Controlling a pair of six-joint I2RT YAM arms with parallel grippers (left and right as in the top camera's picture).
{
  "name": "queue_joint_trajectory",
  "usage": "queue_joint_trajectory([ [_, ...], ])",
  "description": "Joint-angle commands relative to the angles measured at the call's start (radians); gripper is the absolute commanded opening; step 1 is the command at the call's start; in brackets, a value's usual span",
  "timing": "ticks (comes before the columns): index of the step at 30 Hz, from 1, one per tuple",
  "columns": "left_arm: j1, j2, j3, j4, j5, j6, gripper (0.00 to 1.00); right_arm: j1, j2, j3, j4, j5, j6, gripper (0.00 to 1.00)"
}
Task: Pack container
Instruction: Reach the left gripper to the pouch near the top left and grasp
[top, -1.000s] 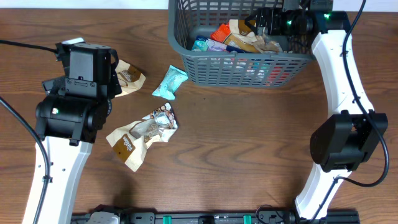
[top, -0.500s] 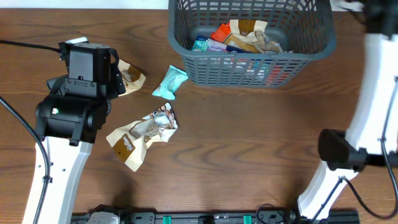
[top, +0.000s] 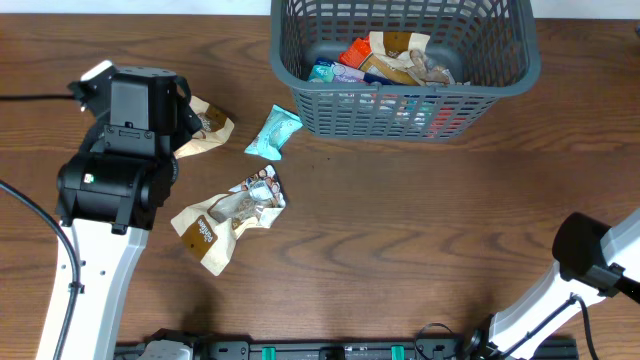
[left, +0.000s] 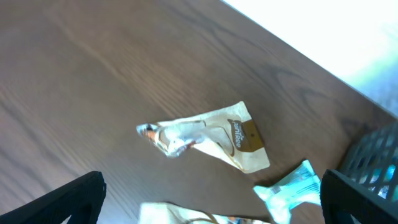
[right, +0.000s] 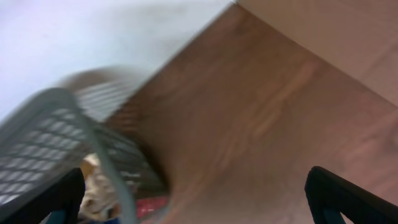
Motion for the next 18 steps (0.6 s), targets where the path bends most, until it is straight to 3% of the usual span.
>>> queue_joint_trajectory([
  [1,0.006,0.018,-0.001,-0.01,-0.008,-0.097,0.98,-0.01,0.014,-0.071,0.003,0.065,-0.028,0.99],
  [4,0.029,0.059,-0.001,-0.012,-0.016,-0.06,0.99,-0.01,0.016,-0.159,0.01,0.099,-0.029,0.99],
  [8,0.101,0.137,-0.001,-0.017,0.056,-0.227,0.99,-0.01,0.016,-0.254,0.009,0.104,-0.029,0.99],
  [13,0.227,0.24,-0.001,-0.017,0.371,-0.43,0.99,-0.009,0.016,-0.347,0.008,0.099,-0.028,0.99],
  [18,0.322,0.34,-0.001,-0.01,0.663,-0.396,0.99,-0.01,0.016,-0.4,-0.001,0.1,-0.029,0.99],
])
